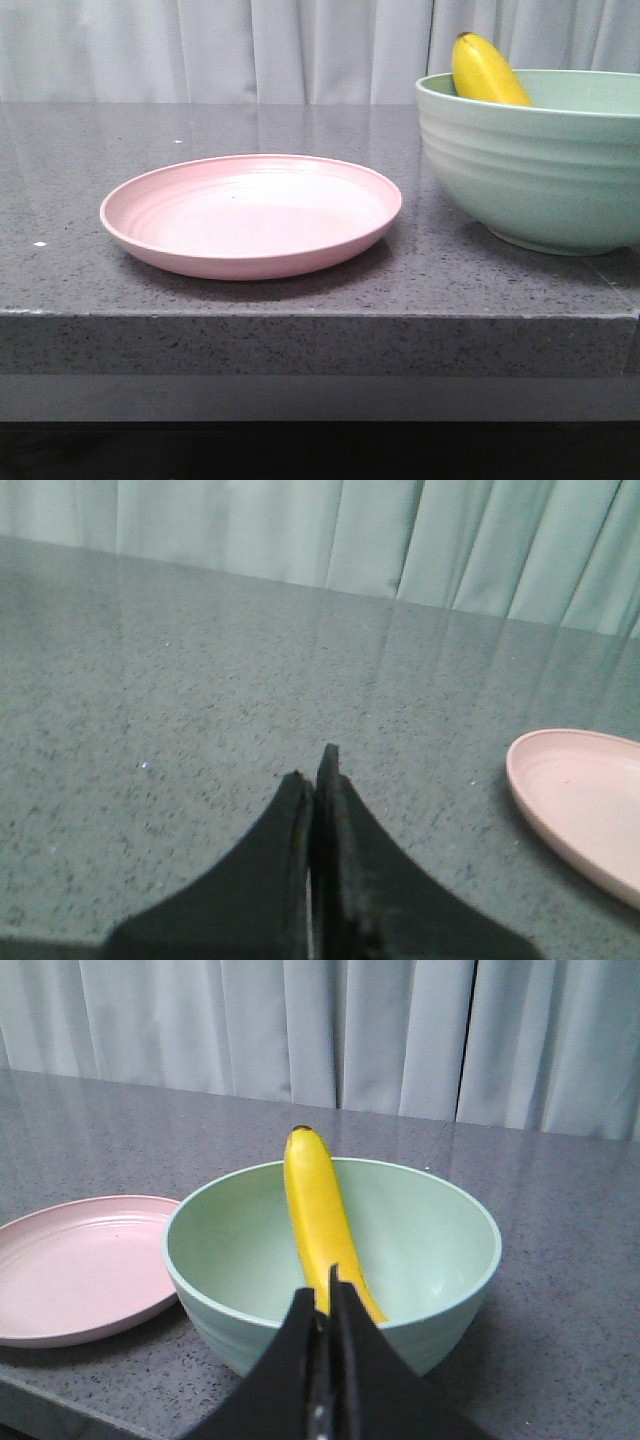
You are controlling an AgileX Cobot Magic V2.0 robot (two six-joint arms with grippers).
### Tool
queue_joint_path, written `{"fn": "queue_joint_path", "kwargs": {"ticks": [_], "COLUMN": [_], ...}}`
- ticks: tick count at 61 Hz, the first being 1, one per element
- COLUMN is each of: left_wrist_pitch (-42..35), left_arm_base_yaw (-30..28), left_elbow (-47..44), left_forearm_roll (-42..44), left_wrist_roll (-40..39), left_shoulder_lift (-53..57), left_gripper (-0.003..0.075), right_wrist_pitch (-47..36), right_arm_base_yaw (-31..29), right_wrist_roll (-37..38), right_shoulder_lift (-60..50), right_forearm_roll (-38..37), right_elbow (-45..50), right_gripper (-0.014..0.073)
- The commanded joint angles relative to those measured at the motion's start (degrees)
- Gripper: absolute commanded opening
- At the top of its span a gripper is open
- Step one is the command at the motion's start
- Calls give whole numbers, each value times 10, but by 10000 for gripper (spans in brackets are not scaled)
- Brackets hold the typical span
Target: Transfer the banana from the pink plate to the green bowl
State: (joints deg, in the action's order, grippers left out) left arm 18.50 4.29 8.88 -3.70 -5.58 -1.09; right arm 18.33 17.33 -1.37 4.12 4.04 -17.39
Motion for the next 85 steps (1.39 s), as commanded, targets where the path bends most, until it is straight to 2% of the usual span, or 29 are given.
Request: {"fn": "queue_joint_path", "kwargs": {"ticks": [1, 12, 15, 76, 85], "left_wrist_pitch": [-56, -141, -121, -122, -122], "left_arm_base_yaw": [-16, -34, -34, -34, -34], "left_elbow": [-25, -97, -94, -95, -95], "left_forearm_roll": [-11, -11, -11, -11, -11], "left_wrist_roll": [1, 1, 1, 1, 1], "left_shoulder_lift": [22, 26, 26, 25, 25], "left_gripper": [-20, -20, -20, -20, -20], "right_wrist_pitch": [-50, -50, -50, -51, -79], "right_arm_base_yaw": [1, 1, 1, 1, -15], "right_wrist_roll": [1, 1, 1, 1, 1], "right_shoulder_lift": [7, 7, 7, 7, 1], "right_forearm_roll": [-6, -6, -6, -7, -15], "right_elbow": [-13, -13, -13, -13, 21], "right_gripper": [-59, -59, -59, -59, -59]}}
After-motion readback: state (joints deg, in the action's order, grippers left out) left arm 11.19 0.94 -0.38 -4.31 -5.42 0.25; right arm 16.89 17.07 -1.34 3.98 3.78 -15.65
